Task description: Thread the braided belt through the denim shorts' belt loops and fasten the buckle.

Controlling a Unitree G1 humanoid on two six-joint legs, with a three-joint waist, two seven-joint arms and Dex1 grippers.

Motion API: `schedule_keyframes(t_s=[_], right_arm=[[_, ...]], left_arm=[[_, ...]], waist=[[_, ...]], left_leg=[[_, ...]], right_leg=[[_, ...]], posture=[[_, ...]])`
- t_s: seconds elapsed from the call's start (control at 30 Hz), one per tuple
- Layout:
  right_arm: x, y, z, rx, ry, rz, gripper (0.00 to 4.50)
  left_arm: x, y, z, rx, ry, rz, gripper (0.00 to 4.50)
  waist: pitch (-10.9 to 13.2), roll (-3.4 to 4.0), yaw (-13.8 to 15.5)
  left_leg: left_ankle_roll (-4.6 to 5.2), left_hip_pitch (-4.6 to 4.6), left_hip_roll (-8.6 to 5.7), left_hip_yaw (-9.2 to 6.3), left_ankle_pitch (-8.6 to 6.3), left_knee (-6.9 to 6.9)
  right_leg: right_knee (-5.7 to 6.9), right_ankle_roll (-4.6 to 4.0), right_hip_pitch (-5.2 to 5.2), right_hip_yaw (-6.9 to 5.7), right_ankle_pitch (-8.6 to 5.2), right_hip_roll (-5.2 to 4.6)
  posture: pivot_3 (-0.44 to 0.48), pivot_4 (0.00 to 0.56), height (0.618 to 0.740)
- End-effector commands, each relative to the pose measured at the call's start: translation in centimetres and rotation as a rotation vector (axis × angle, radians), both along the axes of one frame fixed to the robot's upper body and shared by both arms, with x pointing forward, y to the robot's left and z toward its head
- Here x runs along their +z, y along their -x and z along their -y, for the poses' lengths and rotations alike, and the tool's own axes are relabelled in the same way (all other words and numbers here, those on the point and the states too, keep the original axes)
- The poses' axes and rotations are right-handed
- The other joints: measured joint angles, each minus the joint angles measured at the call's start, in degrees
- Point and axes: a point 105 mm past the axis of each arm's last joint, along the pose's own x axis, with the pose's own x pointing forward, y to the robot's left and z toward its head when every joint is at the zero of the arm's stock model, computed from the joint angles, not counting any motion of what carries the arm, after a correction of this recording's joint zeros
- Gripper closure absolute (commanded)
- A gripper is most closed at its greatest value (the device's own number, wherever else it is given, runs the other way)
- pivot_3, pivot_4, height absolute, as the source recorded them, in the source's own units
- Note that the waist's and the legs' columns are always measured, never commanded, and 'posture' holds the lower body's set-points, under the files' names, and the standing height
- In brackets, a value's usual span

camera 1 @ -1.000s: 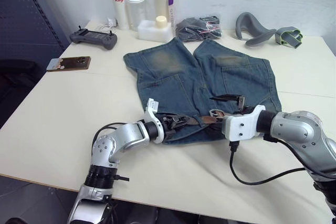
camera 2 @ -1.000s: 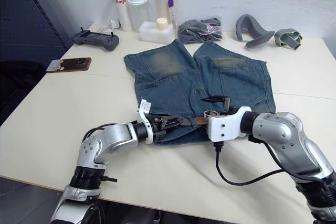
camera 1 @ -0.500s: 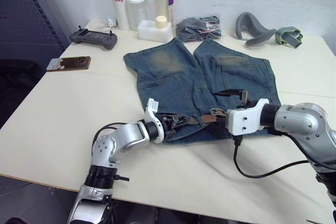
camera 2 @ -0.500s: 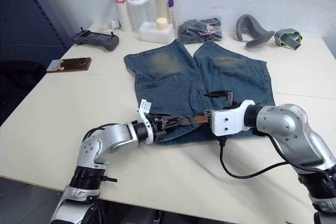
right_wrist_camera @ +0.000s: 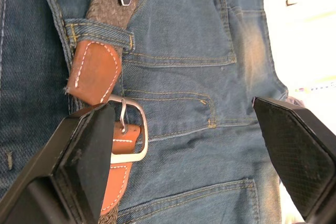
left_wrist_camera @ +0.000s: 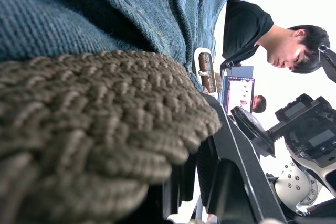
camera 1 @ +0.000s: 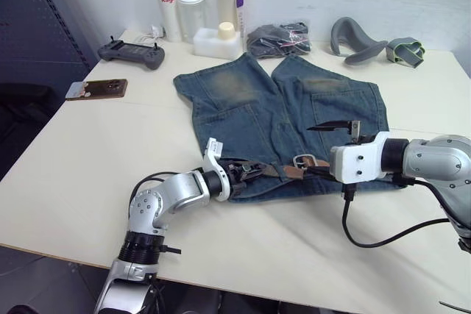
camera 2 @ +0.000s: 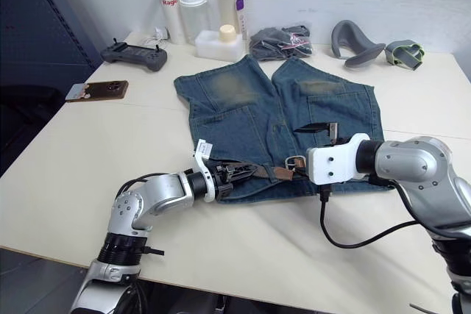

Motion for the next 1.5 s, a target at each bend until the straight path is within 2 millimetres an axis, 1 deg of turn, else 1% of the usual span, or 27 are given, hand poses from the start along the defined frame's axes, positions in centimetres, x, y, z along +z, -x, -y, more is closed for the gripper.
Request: schedule_keyframes(t_s=[0.03,0.2,0.4,0.67,0.73,0.8,0.93,1.0,1.1,1.27,1.5], right_arm=[[-0.5,0.0,0.3,0.007,0.045,0.023,0.06],[-0.8,-0.2,-0.6,0.052,0.04,0.064,0.06],[0.2,-0.1,-1.8,0.098,-0.01,0.106,0.06],[1.5,0.1,-2.9,0.121,-0.08,0.115,0.06],[1.3,0.2,-3.1,0.126,-0.102,0.098,0.06],[0.7,0.2,-3.0,0.122,-0.103,0.081,0.06],[-0.8,-0.2,-1.7,0.084,-0.053,0.074,0.06],[-1.3,-0.4,-1.3,0.074,-0.036,0.084,0.06],[-2.0,-0.7,-1.3,0.082,-0.041,0.097,0.06],[-1.6,-0.9,-2.3,0.122,-0.061,0.15,0.06],[-1.4,-0.3,-3.0,0.164,-0.069,0.154,0.06]], left_arm=[[-0.2,0.5,0.7,-0.028,0.004,-0.005,4.5],[-0.2,0.5,0.8,-0.029,0.006,-0.006,4.5],[-0.3,0.5,0.8,-0.029,0.004,-0.007,4.5],[-0.3,0.4,0.9,-0.028,0.004,-0.007,4.5],[-0.3,0.4,0.9,-0.028,0.006,-0.008,4.5],[-0.3,0.4,0.9,-0.027,0.006,-0.008,4.5],[-0.3,0.3,0.9,-0.026,0.005,-0.008,4.5],[-0.3,0.3,0.9,-0.025,0.005,-0.008,4.5],[-0.3,0.3,0.9,-0.026,0.003,-0.007,4.5],[-0.3,0.3,0.9,-0.03,-0.001,-0.004,4.5],[-0.4,0.2,0.8,-0.026,-0.003,-0.003,4.5]], waist=[[0.0,0.0,0.0],[0.0,0.0,0.0],[0.0,0.0,0.0],[0.0,0.02,-0.2],[0.0,0.02,-0.2],[0.0,0.02,-0.2],[-0.1,0.02,-0.2],[-0.1,0.04,-0.2],[-0.1,0.05,-0.1],[-0.1,0.05,-0.1],[-0.1,0.05,0.0]], left_leg=[[0.0,0.0,0.0,0.0,0.0,0.0],[0.0,0.01,0.0,0.03,0.0,0.0],[0.01,0.0,0.0,0.04,-0.01,0.02],[0.01,0.03,0.01,0.05,-0.01,0.02],[0.01,0.04,0.02,0.06,-0.01,0.02],[0.0,0.05,0.03,0.06,-0.01,0.02],[0.0,0.05,0.03,0.06,-0.01,0.02],[0.0,0.04,0.02,0.08,-0.01,0.02],[0.0,0.04,0.02,0.1,-0.01,0.03],[0.02,0.03,0.02,0.09,-0.02,0.04],[0.02,0.02,0.01,0.09,-0.02,0.05]], right_leg=[[0.0,0.0,0.0,0.0,0.0,0.0],[0.02,0.0,-0.01,0.02,0.0,0.0],[0.01,0.0,-0.01,0.02,0.0,-0.01],[0.05,0.01,-0.01,0.02,0.0,-0.01],[0.06,0.01,-0.01,0.02,0.0,-0.01],[0.05,0.0,-0.01,0.02,0.0,-0.01],[0.06,0.0,-0.01,0.02,0.0,-0.01],[0.07,0.0,-0.02,0.03,0.0,-0.01],[0.08,0.01,-0.02,0.04,0.0,-0.01],[0.08,0.01,-0.03,0.04,0.0,-0.01],[0.09,0.01,-0.03,0.04,0.0,-0.01]], posture=[[0.0,0.15,0.631],[0.0,0.15,0.631],[0.0,0.15,0.631],[0.0,0.15,0.631],[0.0,0.15,0.631],[0.0,0.15,0.631],[0.0,0.15,0.631],[0.0,0.15,0.631],[0.0,0.15,0.631],[0.0,0.15,0.631],[0.0,0.15,0.631]])
